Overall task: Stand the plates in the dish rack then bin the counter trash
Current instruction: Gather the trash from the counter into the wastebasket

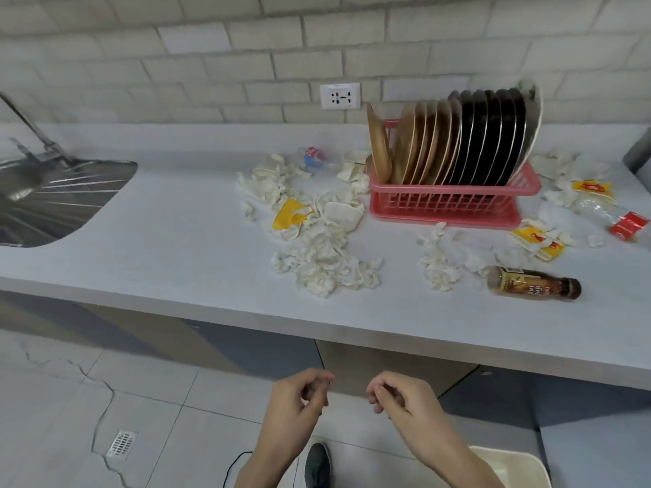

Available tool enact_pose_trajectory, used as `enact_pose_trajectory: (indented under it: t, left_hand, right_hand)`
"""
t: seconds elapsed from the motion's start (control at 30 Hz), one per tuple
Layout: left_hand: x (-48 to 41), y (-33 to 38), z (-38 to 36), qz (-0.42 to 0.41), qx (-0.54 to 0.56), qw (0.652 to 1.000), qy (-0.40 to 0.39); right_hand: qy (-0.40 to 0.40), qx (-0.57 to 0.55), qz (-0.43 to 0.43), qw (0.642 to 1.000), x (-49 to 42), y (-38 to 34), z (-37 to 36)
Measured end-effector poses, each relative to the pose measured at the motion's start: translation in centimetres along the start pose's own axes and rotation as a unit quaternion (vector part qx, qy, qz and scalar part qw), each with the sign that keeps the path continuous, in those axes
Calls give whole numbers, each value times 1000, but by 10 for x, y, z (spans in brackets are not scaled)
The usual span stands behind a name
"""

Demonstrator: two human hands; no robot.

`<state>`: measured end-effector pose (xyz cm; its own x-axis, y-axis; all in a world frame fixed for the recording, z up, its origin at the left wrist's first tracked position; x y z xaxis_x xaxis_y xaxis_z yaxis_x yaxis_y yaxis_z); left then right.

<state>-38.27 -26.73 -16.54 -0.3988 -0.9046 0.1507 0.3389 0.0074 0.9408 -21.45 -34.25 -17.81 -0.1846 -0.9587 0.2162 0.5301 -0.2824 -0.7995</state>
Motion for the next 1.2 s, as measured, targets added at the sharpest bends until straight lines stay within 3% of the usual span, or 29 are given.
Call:
enact_pose_trajectory:
  t: [0.27,0.4,0.6,0.83,0.97,1.2]
  left_hand:
    - [-93,-31,83,-19,-31,999,26]
    - [-166,-21,109,-74,-117,990,36]
    - [-246,-19,106,-105,-233,967,-3]
    - [-257,-37,101,-97,-224,969,-35]
    - [-251,-39,114,-86,-128,987,-35]
    - [-230,-33,128,-91,14,995,-46]
  right_hand:
    - [16,43,-17,999,-80,-28,-30]
    - [85,92,-12,992,-118,-36,-21]
    - [134,250,-14,959,-178,-50,-13]
    - [117,350,-24,929,-219,-52,-27]
    - [134,310,-11,941,-218,-55,-19]
    - [183,70,-51,979,-201,-62,8]
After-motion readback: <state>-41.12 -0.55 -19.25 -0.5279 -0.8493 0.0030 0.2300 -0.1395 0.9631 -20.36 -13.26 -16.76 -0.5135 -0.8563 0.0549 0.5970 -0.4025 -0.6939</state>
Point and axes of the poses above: each hand's wrist, its own x-axis away from the middle knuckle, its own z-axis out of the back of the hand, y = z × x, the point moved 10 cm from there along -x, towards the middle knuckle, and after that the axes turned 10 degrees about x, right-handed, at the moved point
